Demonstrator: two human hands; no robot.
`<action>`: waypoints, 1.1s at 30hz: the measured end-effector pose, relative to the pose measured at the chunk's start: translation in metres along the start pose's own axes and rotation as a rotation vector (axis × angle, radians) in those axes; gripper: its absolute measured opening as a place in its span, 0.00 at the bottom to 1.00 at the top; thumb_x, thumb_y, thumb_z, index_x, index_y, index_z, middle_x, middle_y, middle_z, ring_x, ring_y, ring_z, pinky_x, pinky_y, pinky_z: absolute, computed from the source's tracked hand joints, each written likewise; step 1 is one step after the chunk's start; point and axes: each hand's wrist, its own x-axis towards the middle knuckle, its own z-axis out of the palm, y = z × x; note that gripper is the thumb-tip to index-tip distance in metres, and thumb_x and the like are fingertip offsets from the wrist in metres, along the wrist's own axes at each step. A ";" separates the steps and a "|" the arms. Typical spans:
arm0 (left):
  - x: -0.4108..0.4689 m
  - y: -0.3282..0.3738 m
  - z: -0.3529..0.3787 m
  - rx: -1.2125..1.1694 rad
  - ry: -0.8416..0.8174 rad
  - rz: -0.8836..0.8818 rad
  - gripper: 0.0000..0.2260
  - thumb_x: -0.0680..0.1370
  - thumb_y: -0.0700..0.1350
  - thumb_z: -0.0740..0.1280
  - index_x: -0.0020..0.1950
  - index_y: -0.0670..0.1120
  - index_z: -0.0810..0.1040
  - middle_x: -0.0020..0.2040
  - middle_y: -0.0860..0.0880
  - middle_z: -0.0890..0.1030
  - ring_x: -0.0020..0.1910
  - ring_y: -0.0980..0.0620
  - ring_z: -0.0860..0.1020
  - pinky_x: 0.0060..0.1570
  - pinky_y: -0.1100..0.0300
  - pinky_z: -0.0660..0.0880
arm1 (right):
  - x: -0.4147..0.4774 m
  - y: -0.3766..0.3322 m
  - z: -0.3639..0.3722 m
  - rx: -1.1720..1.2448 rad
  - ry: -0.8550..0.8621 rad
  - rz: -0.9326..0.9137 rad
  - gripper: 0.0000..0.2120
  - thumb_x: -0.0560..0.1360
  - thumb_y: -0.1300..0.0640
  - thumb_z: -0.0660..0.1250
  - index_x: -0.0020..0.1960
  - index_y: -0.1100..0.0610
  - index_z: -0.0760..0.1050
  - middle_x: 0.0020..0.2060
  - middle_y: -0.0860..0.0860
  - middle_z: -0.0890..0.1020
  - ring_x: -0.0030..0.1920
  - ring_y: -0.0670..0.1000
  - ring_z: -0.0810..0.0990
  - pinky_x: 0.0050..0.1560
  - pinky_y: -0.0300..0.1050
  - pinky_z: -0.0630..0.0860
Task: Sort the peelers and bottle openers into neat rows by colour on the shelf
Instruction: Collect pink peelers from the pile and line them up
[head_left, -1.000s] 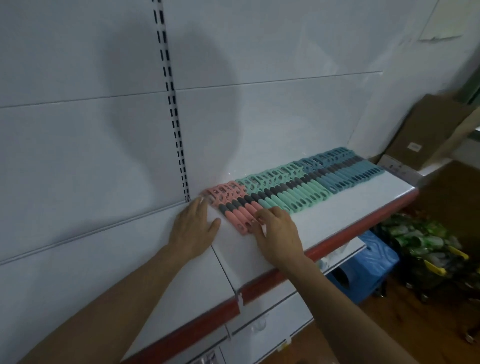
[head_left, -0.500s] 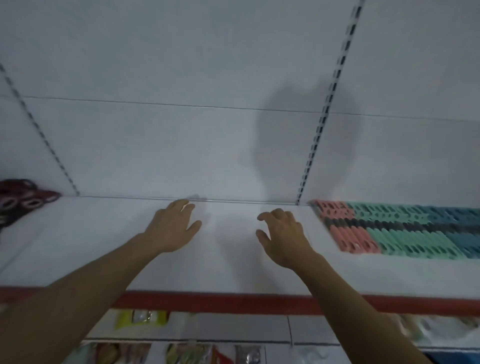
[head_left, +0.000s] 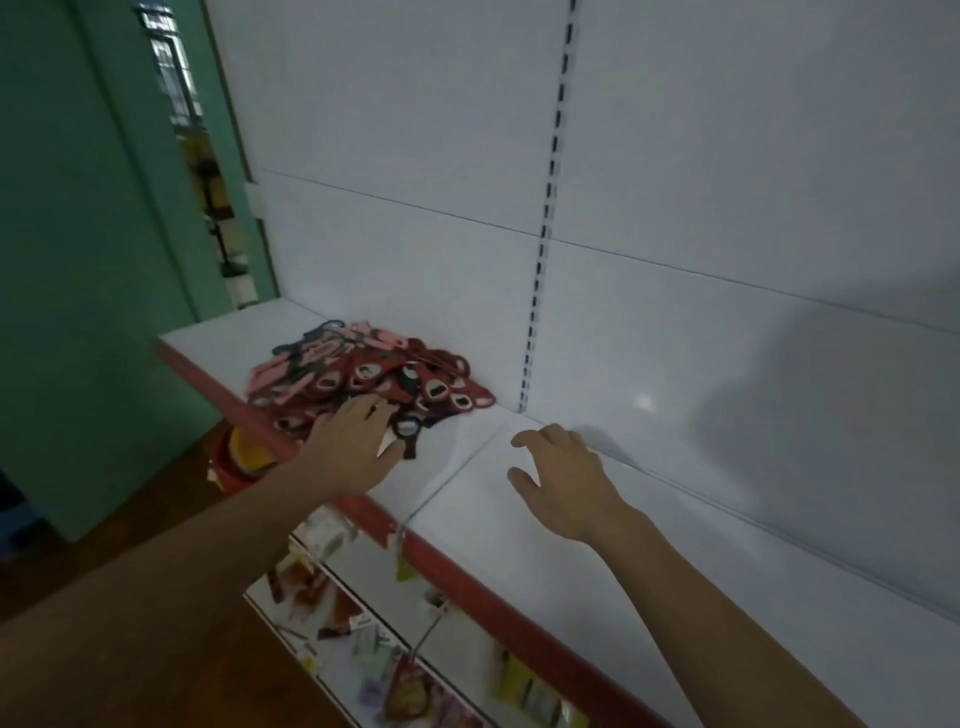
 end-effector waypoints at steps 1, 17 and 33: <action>0.010 -0.022 0.002 0.001 0.008 -0.008 0.33 0.80 0.65 0.50 0.79 0.46 0.65 0.79 0.44 0.64 0.78 0.43 0.62 0.72 0.41 0.67 | 0.022 -0.012 0.010 0.008 -0.016 -0.018 0.22 0.83 0.45 0.60 0.75 0.49 0.67 0.69 0.52 0.71 0.69 0.56 0.68 0.66 0.58 0.71; 0.183 -0.254 0.016 -0.134 -0.336 -0.295 0.50 0.68 0.73 0.64 0.81 0.48 0.53 0.72 0.38 0.66 0.69 0.35 0.69 0.66 0.42 0.71 | 0.323 -0.142 0.092 -0.003 0.104 -0.093 0.15 0.81 0.51 0.62 0.64 0.56 0.76 0.56 0.54 0.79 0.56 0.55 0.78 0.57 0.54 0.78; 0.230 -0.265 0.031 -0.325 -0.198 -0.320 0.13 0.80 0.53 0.65 0.57 0.46 0.73 0.52 0.43 0.80 0.49 0.44 0.79 0.47 0.53 0.78 | 0.426 -0.178 0.112 -0.604 -0.161 -0.042 0.13 0.79 0.53 0.67 0.62 0.56 0.77 0.57 0.54 0.81 0.58 0.55 0.80 0.44 0.47 0.69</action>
